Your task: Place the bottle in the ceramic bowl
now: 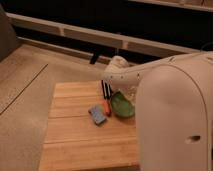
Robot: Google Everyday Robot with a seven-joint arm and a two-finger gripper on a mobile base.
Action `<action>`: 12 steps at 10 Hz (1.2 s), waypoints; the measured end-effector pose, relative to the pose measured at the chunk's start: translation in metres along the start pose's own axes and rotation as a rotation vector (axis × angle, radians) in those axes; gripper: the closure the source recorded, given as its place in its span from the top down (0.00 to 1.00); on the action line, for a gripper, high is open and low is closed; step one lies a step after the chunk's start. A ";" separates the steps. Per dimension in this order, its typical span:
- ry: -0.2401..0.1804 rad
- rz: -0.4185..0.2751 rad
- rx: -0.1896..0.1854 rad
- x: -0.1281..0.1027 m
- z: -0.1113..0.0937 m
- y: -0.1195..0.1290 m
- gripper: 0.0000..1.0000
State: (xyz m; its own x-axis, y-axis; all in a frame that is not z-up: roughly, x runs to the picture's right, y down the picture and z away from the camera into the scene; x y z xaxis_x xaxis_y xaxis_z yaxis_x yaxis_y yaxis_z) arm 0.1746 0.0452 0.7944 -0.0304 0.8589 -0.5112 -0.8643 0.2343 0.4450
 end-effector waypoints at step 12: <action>0.000 0.000 0.000 0.000 0.000 0.000 0.80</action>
State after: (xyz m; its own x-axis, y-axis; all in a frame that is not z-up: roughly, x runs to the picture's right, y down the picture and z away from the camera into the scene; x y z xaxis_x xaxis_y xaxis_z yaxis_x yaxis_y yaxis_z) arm 0.1746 0.0452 0.7944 -0.0303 0.8589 -0.5112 -0.8643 0.2344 0.4450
